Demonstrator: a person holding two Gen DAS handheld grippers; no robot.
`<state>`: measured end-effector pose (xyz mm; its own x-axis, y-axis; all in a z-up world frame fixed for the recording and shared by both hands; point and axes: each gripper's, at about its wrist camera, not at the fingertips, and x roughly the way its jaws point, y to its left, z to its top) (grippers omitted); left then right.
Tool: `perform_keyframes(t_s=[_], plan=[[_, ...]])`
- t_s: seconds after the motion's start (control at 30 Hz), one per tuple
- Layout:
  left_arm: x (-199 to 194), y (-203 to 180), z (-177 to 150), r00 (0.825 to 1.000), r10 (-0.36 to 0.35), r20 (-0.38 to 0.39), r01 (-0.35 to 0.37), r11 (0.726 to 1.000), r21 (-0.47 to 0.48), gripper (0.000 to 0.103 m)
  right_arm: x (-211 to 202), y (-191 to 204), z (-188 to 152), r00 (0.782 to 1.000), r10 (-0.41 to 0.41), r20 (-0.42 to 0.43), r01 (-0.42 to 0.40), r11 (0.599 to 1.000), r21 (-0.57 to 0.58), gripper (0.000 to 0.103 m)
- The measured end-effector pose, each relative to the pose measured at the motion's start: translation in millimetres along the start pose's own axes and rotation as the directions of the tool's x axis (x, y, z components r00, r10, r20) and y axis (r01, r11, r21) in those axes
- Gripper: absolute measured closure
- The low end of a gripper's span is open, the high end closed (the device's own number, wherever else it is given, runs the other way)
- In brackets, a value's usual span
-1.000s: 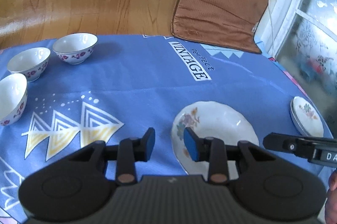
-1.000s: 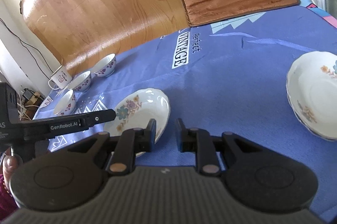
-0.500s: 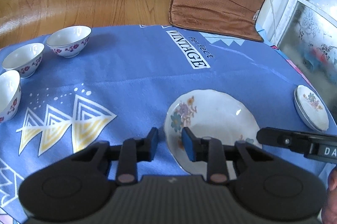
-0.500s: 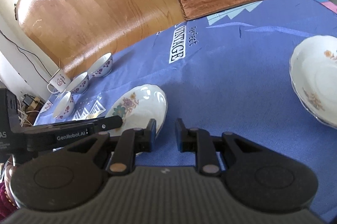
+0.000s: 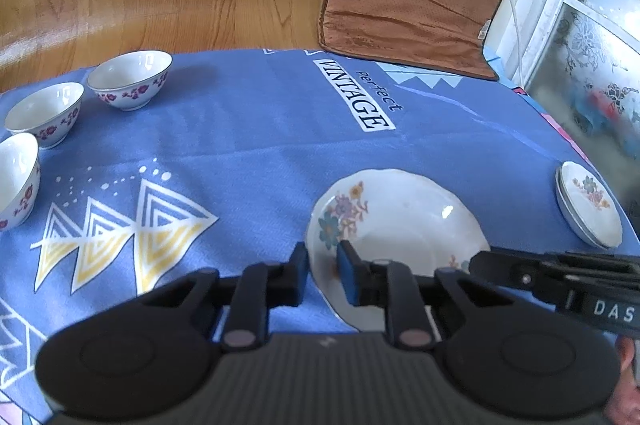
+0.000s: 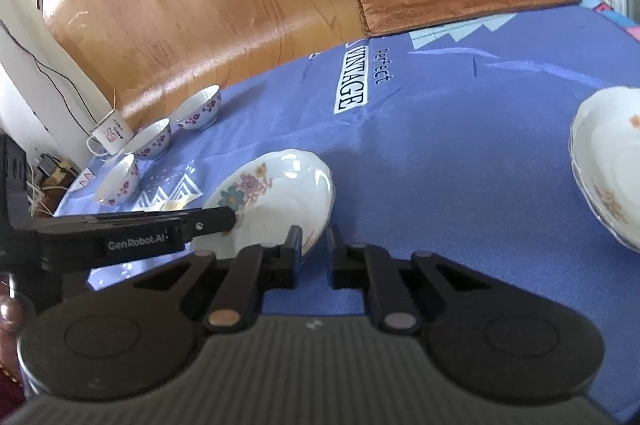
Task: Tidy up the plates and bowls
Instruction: 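Carry the plate with the right gripper and lower it onto the plate stack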
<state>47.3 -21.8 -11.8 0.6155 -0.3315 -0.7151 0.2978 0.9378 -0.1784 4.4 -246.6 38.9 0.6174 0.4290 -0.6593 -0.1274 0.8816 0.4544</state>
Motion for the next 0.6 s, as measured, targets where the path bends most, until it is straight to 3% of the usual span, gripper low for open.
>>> perform_keyframes(t_s=[0.33,0.6], plan=[[-16.8,0.5,2.7,0.999,0.000,0.040,0.000,1.000,-0.015,0.086,-10.0,12.5,-0.3,0.998,-0.021,0.064,0.025,0.997,-0.067,0.089],[-12.5,-3.6,2.2,1.000,0.000,0.025,0.000,1.000,-0.003,0.086,-8.2,9.8,-2.4,0.998,-0.028,0.057,0.031,0.998,-0.055,0.089]])
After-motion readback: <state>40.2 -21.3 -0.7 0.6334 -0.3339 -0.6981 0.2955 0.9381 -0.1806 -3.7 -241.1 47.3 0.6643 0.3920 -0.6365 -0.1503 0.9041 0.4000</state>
